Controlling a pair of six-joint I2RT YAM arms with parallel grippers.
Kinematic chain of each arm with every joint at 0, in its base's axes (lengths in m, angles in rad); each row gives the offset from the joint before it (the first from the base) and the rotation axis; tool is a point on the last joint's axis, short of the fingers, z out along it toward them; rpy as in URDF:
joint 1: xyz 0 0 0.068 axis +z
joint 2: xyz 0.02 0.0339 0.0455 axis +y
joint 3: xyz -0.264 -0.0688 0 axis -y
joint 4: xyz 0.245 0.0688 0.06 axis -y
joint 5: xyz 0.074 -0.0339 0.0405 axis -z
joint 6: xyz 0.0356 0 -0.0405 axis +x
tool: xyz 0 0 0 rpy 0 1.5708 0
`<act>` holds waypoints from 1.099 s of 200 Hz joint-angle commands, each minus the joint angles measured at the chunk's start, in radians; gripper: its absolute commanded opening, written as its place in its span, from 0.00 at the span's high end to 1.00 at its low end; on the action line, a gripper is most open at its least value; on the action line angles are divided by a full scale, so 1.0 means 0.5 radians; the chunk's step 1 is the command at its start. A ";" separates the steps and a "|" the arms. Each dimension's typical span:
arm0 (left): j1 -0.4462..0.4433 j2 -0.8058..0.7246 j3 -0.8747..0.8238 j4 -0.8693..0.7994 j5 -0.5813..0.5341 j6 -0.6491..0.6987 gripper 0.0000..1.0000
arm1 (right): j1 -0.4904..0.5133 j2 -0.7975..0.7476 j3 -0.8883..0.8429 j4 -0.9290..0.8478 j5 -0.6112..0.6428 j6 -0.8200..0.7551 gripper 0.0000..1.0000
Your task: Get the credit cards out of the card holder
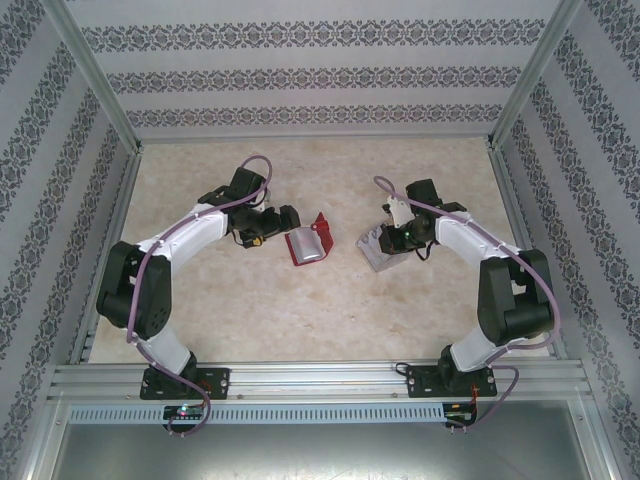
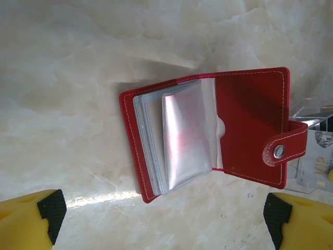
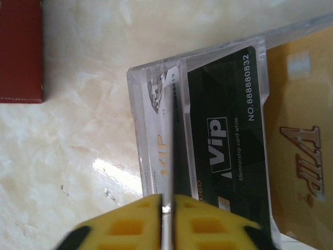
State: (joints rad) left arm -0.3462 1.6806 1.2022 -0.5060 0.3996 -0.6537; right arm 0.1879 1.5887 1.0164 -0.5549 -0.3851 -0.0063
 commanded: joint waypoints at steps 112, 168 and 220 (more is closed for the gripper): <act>-0.009 -0.029 0.052 -0.069 -0.014 0.005 0.01 | 0.091 -0.550 -0.326 -0.125 0.194 1.026 0.41; 0.017 -0.103 -0.033 0.029 0.063 -0.063 0.01 | 0.217 -0.273 -0.300 0.077 0.236 1.118 0.32; 0.030 -0.142 -0.073 0.015 0.057 -0.065 0.01 | 0.237 -0.063 -0.108 0.225 0.263 1.079 0.32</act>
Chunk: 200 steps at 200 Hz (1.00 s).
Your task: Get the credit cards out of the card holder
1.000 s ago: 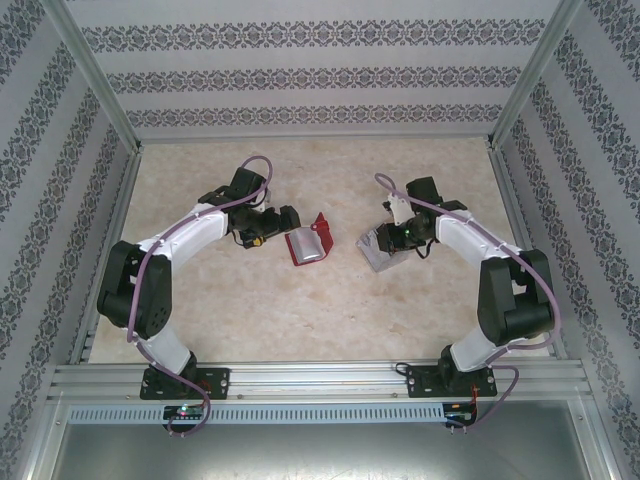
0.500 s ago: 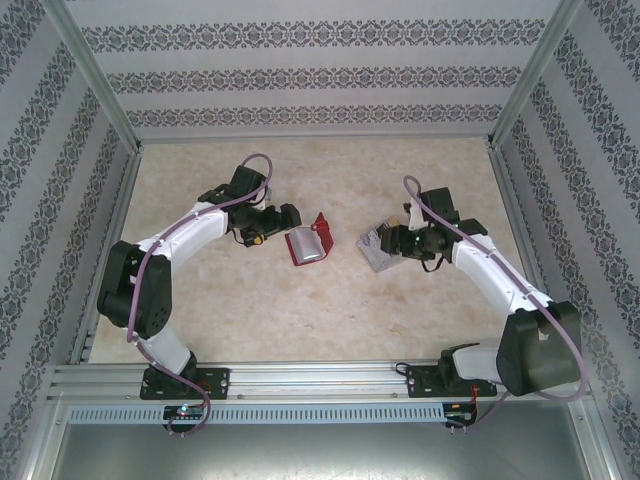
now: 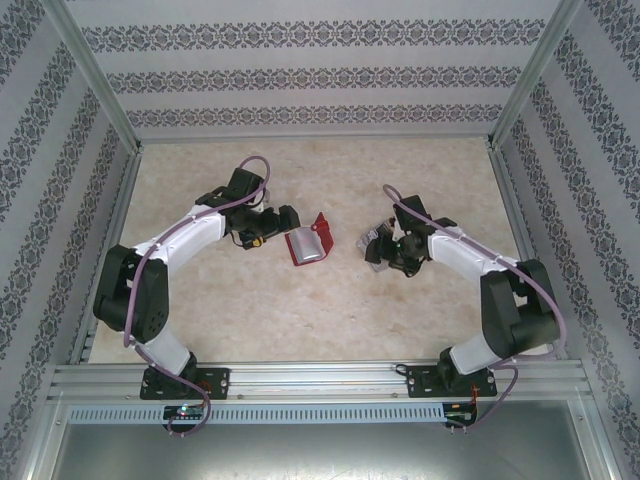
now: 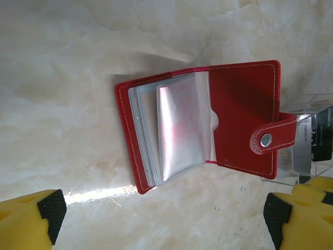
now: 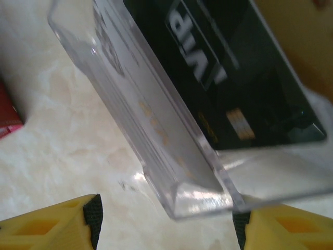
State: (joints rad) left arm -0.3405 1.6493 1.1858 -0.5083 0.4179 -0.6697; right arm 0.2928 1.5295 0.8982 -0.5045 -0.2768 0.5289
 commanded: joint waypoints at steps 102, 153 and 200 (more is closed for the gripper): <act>0.020 -0.015 -0.246 0.404 0.348 -0.267 0.22 | 0.071 0.317 0.375 0.268 -0.027 -0.002 0.34; 0.021 0.214 -0.155 0.548 0.416 -0.266 0.47 | 0.080 0.165 0.212 0.344 -0.143 0.040 0.33; 0.024 0.464 0.108 0.426 0.366 -0.109 0.49 | 0.092 0.084 0.133 0.362 -0.215 0.092 0.33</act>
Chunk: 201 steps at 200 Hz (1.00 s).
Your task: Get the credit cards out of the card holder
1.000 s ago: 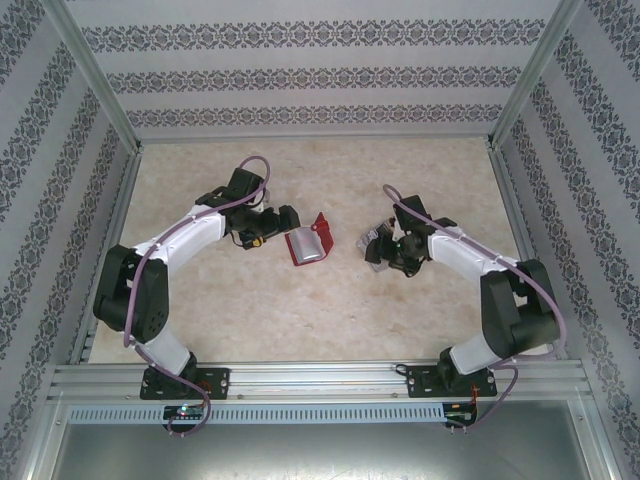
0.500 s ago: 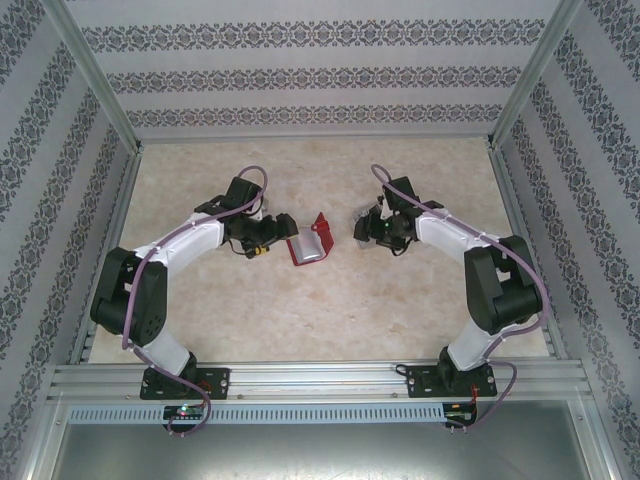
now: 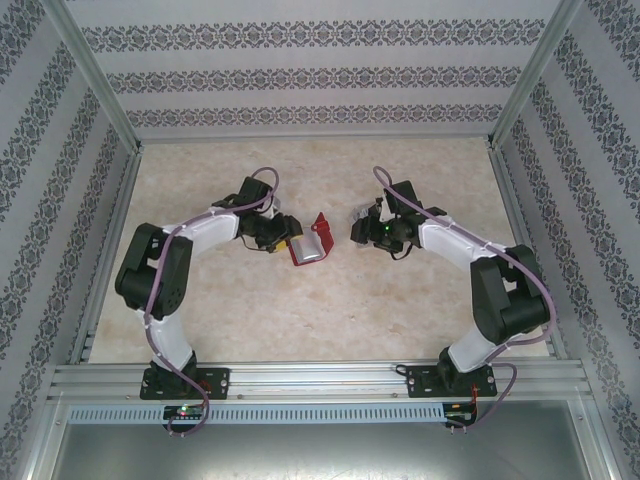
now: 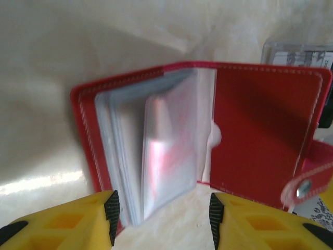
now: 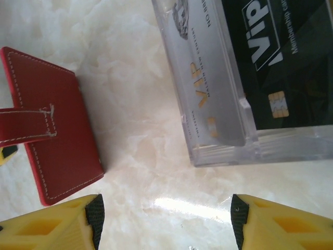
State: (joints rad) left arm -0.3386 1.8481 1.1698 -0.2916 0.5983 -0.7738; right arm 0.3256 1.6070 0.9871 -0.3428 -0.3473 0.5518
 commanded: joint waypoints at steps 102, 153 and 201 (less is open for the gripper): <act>0.024 0.317 0.336 -0.087 0.080 0.198 0.54 | 0.050 -0.148 -0.015 0.004 -0.101 0.032 0.37; 0.025 0.318 0.291 0.039 0.230 0.195 0.67 | 0.068 -0.137 0.008 0.004 -0.102 0.031 0.39; 0.028 0.316 0.277 0.009 0.242 0.229 0.89 | 0.068 -0.165 0.010 0.002 -0.098 0.038 0.40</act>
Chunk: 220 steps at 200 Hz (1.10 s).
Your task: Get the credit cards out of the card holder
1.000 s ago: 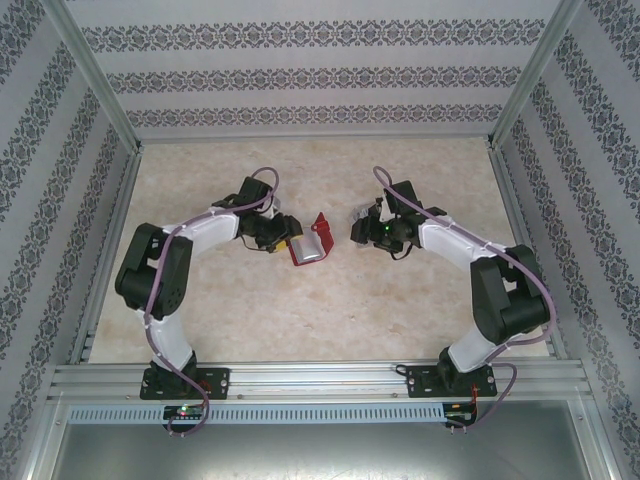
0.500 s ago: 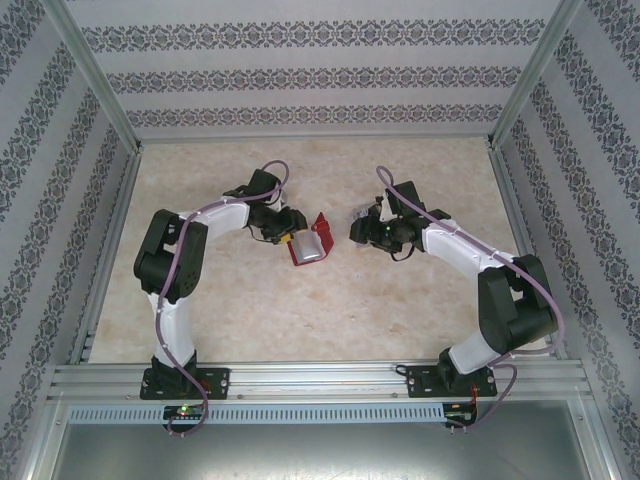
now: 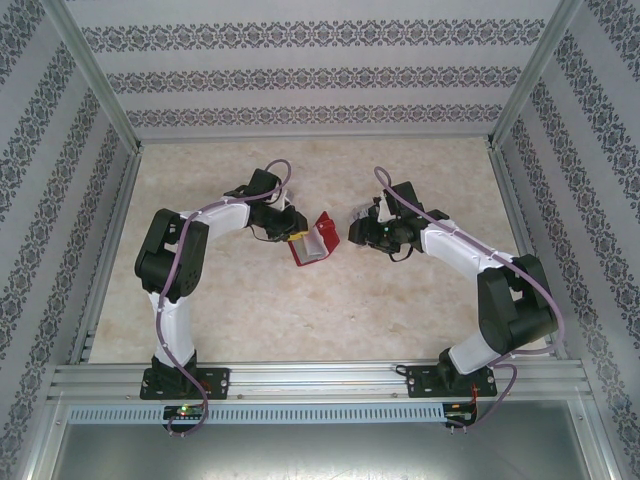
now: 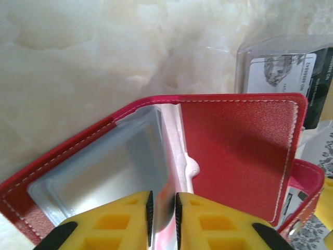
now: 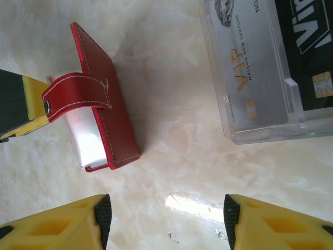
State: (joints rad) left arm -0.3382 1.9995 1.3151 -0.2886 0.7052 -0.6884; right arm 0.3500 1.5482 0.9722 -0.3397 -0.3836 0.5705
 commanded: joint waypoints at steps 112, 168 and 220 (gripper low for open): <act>0.071 -0.243 0.014 -0.816 -0.164 0.694 0.98 | 0.086 -0.088 0.083 0.023 -0.049 0.028 0.42; 0.045 -0.226 -0.075 -0.277 0.236 0.287 0.58 | 0.088 -0.142 0.071 0.015 -0.003 0.037 0.42; -0.066 -0.130 -0.081 0.039 0.288 0.030 0.47 | 0.103 -0.167 0.066 0.033 0.012 0.021 0.43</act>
State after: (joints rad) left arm -0.3443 1.9015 1.2755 -0.3851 0.8158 -0.5884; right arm 0.3843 1.4879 0.9863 -0.3386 -0.3901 0.5781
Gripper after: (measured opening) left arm 0.508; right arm 0.575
